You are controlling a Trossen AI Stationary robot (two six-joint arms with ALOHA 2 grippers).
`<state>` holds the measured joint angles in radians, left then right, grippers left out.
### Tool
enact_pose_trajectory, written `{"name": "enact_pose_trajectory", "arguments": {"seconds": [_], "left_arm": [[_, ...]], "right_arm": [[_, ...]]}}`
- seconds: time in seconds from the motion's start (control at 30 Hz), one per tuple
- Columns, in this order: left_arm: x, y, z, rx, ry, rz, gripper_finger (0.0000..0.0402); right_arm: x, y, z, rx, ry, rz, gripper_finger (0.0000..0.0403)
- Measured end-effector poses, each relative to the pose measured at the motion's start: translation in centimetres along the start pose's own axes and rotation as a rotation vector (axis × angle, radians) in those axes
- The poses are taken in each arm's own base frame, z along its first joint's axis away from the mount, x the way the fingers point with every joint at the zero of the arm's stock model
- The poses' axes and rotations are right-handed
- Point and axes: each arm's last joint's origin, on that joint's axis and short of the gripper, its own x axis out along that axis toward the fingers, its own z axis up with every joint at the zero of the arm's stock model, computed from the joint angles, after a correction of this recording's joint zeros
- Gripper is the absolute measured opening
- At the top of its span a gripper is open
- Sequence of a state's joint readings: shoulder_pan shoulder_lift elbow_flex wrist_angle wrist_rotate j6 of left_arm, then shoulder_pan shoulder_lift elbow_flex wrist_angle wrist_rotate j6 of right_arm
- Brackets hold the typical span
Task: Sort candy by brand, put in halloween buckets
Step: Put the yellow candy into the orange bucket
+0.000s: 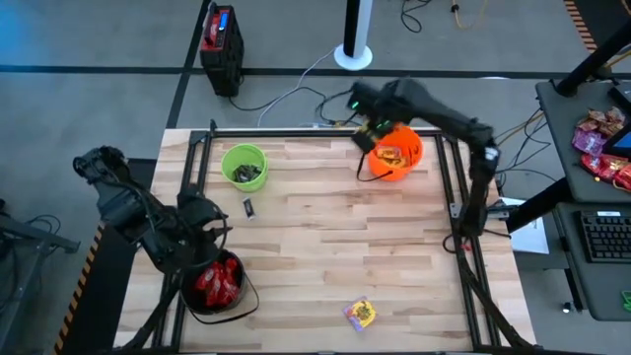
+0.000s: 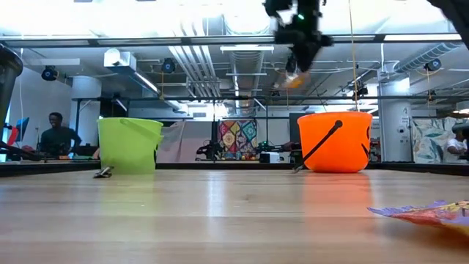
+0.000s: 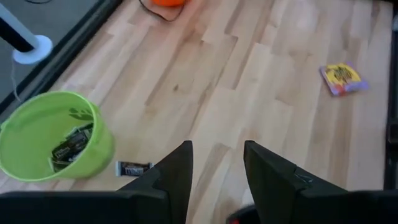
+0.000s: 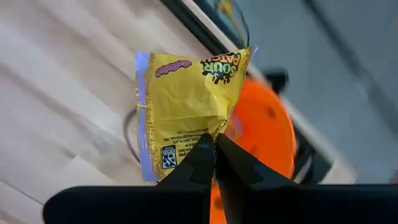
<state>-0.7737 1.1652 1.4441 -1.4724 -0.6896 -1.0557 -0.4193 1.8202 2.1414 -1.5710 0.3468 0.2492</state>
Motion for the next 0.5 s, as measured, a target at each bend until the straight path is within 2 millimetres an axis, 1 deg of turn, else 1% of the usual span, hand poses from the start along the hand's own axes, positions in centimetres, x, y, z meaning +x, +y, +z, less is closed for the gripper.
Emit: {"name": "enact_pose_trajectory", "arguments": {"seconds": [0.1, 0.2, 0.27, 0.33, 0.4, 0.5], "left_arm": [[0.3, 0.0, 0.3, -0.017, -0.018, 0.018, 0.0128], [0.5, -0.1, 0.5, -0.032, -0.024, 0.022, 0.0128], [0.6, -0.1, 0.6, -0.039, -0.025, 0.024, 0.0128], [0.7, -0.1, 0.7, -0.047, -0.027, 0.028, 0.0128], [0.8, -0.1, 0.8, -0.055, -0.028, 0.033, 0.0128], [1.0, 0.0, 1.0, -0.066, -0.029, 0.042, 0.0128]], "right_arm": [[1.9, -3.7, -0.9, 0.184, 0.098, 0.01, 0.0009], [4.8, -5.7, -2.1, 0.298, 0.213, -0.039, 0.0009], [6.7, -6.5, -2.8, 0.36, 0.283, -0.063, 0.0009], [8.1, -6.7, -3.5, 0.37, 0.347, -0.052, 0.0011], [8.9, -6.7, -3.9, 0.367, 0.376, -0.062, 0.0019], [9.3, -6.6, -4.0, 0.362, 0.369, -0.078, 0.0043]]}}
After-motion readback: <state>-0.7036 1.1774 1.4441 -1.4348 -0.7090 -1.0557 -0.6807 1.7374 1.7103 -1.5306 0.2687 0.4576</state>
